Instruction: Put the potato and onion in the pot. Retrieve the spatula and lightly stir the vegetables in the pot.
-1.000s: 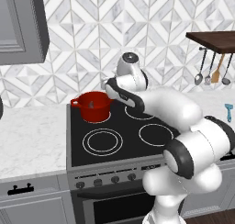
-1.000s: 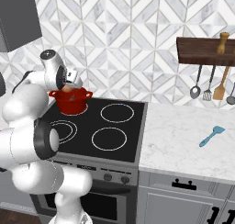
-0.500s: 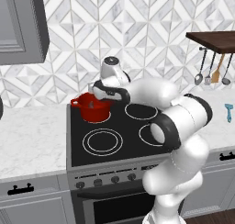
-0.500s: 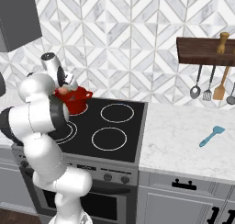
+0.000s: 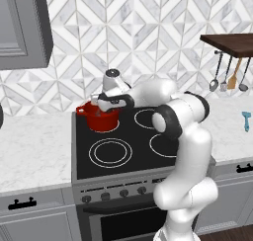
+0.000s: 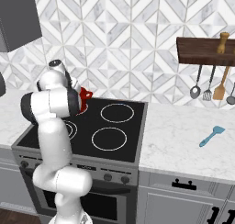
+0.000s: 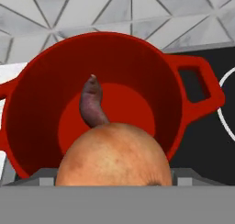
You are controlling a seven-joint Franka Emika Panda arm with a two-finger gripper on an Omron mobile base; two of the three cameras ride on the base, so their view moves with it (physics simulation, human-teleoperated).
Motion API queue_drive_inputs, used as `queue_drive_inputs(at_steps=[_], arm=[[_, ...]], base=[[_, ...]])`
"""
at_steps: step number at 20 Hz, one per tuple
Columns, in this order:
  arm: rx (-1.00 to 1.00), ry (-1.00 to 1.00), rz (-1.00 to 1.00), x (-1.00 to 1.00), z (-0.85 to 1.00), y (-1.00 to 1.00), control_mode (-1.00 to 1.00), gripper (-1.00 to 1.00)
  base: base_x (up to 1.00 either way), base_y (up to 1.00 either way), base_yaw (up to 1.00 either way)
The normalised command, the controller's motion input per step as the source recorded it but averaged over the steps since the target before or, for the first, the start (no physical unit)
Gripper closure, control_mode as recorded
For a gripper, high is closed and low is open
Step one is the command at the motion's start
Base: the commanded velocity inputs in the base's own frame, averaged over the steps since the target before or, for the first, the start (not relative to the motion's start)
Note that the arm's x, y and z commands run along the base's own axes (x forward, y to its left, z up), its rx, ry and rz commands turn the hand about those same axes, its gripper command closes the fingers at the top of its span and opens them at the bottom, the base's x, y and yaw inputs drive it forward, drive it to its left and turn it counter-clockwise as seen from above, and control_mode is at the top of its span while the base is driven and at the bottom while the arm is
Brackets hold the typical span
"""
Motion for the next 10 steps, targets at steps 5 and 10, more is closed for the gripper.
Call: queue_drive_inputs(at_steps=[5,10], arm=[[0.0,0.0,-0.03,0.44,-0.26,0.14,-1.0,1.0],[-0.01,0.0,-0.03,0.36,-0.29,0.04,-1.0,1.0]], base=[[0.0,0.0,0.0],[0.0,0.0,0.0]])
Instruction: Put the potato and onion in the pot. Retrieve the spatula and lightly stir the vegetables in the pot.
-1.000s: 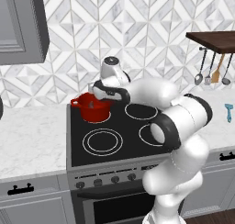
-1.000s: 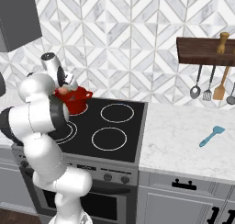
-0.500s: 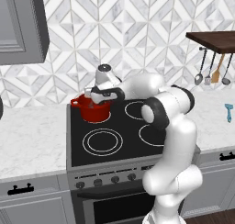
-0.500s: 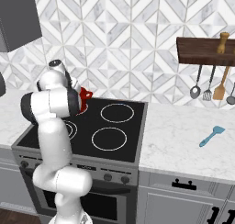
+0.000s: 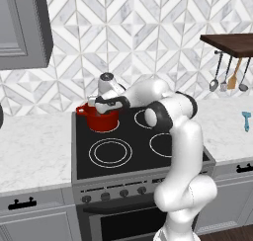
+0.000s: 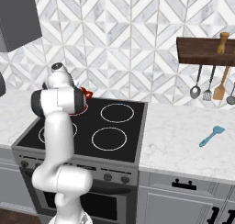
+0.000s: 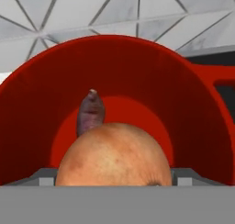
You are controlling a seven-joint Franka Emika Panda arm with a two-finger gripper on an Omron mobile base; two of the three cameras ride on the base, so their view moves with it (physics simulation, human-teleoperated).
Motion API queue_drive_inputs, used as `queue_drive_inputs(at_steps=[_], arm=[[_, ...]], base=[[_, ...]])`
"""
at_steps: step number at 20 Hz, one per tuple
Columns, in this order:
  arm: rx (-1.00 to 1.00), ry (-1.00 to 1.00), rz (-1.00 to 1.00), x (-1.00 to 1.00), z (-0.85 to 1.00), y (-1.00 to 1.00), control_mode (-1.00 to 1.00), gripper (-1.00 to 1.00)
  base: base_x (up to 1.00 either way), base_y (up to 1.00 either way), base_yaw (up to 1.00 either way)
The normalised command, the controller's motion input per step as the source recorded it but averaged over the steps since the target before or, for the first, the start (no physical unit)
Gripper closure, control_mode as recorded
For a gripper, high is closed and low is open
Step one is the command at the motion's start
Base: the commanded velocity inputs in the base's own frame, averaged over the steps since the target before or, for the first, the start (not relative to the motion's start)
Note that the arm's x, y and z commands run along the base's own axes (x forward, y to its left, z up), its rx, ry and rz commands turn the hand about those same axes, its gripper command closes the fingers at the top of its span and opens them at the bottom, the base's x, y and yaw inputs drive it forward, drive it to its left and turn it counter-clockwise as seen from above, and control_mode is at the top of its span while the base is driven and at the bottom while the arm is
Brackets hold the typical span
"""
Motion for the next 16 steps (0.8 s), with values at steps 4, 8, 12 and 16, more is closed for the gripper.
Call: queue_drive_inputs(at_steps=[4,8,12,16], arm=[[-0.03,0.0,-0.03,0.13,-0.18,0.0,-1.0,-1.0],[-0.01,-0.02,-0.01,0.0,0.0,0.0,-1.0,-1.0],[0.0,-0.07,0.0,0.0,0.0,0.0,-1.0,-1.0],[0.0,-0.09,0.0,0.0,0.05,0.0,-1.0,-1.0]], base=[[0.0,0.0,0.0],[0.0,0.0,0.0],[0.0,0.0,0.0],[0.0,0.0,0.0]])
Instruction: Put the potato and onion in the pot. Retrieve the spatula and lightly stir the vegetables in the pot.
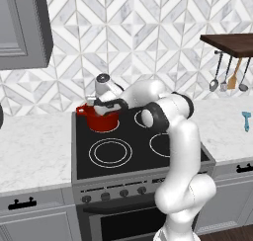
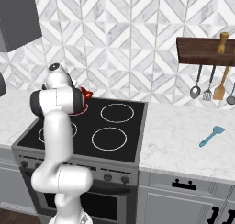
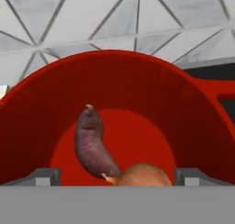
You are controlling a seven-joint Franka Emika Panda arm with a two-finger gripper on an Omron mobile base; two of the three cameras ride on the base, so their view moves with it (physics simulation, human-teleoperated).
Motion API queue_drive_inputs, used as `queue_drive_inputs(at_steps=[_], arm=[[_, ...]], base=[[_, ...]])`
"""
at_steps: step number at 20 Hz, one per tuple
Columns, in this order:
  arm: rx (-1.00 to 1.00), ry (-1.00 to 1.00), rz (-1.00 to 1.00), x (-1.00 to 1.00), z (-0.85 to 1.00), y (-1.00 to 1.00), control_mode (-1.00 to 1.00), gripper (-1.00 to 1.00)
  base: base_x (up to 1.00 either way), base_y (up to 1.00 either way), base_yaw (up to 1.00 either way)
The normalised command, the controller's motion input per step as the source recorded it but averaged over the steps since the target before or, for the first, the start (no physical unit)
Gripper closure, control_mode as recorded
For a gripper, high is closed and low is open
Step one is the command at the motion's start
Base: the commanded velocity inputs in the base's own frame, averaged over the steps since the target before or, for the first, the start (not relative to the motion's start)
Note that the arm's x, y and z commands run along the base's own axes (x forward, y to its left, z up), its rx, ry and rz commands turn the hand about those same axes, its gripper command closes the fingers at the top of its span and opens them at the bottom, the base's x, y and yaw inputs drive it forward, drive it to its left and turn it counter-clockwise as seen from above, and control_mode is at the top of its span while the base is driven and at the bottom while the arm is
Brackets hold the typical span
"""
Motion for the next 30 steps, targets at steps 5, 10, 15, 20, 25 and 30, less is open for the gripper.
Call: queue_drive_inputs(at_steps=[5,10,15,20,25,30], arm=[[0.01,-0.2,0.0,-0.67,0.53,-0.26,-1.0,-1.0],[0.05,-0.1,-0.03,-0.91,0.69,-0.73,-1.0,-1.0],[0.08,0.0,-0.13,-0.77,0.61,-0.92,-1.0,-1.0],[0.1,0.03,-0.2,-0.7,0.56,-0.96,-1.0,-1.0],[0.02,0.05,-0.23,-0.58,0.34,-1.0,-1.0,-1.0],[0.0,0.06,-0.21,-0.39,0.0,-1.0,-1.0,-1.0]], base=[[0.0,0.0,0.0],[0.0,0.0,0.0],[0.0,0.0,0.0],[0.0,0.0,0.0],[0.0,0.0,0.0],[0.0,0.0,0.0]])
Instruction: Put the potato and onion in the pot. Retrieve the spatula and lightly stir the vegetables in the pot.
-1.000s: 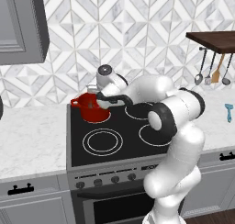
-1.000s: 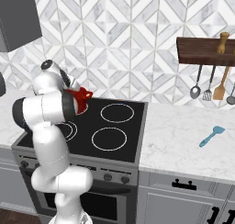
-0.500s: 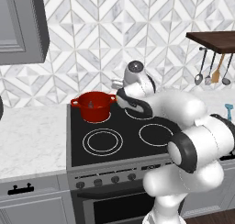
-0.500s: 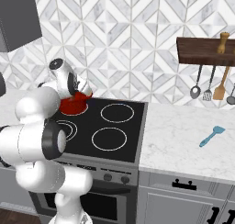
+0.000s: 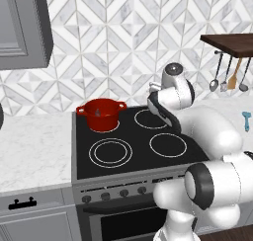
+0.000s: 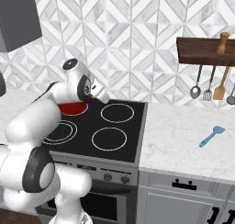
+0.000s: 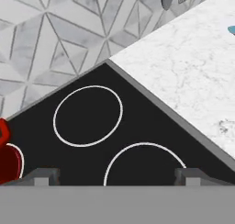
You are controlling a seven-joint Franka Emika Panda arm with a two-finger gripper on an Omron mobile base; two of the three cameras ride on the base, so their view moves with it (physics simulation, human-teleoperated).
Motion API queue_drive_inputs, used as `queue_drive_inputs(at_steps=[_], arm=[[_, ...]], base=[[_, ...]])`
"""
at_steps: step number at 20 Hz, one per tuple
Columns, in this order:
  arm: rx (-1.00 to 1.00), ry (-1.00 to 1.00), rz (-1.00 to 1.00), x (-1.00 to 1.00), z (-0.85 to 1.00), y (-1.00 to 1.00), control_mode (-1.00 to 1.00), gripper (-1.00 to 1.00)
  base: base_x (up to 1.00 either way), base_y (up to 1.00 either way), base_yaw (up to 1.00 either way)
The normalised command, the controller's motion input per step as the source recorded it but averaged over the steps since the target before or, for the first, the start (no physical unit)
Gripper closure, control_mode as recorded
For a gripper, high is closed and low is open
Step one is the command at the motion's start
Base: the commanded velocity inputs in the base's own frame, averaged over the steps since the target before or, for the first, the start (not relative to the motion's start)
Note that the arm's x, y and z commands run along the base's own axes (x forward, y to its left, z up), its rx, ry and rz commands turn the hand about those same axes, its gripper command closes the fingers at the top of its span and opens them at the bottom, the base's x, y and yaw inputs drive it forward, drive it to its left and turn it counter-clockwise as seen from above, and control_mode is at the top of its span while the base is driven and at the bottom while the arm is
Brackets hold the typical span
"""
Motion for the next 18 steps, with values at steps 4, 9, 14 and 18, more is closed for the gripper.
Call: queue_drive_inputs(at_steps=[4,9,14,18], arm=[[0.0,0.05,-0.17,-0.35,-0.11,-1.0,-1.0,-1.0],[0.0,0.08,-0.07,-0.36,-0.1,-1.0,-1.0,-1.0],[0.0,0.01,0.0,-0.48,-0.14,-1.0,-1.0,-1.0],[0.0,0.0,0.0,-0.23,-0.26,-1.0,-1.0,-1.0]], base=[[0.0,0.0,0.0],[0.0,0.0,0.0],[0.0,0.0,0.0],[0.0,0.0,0.0]])
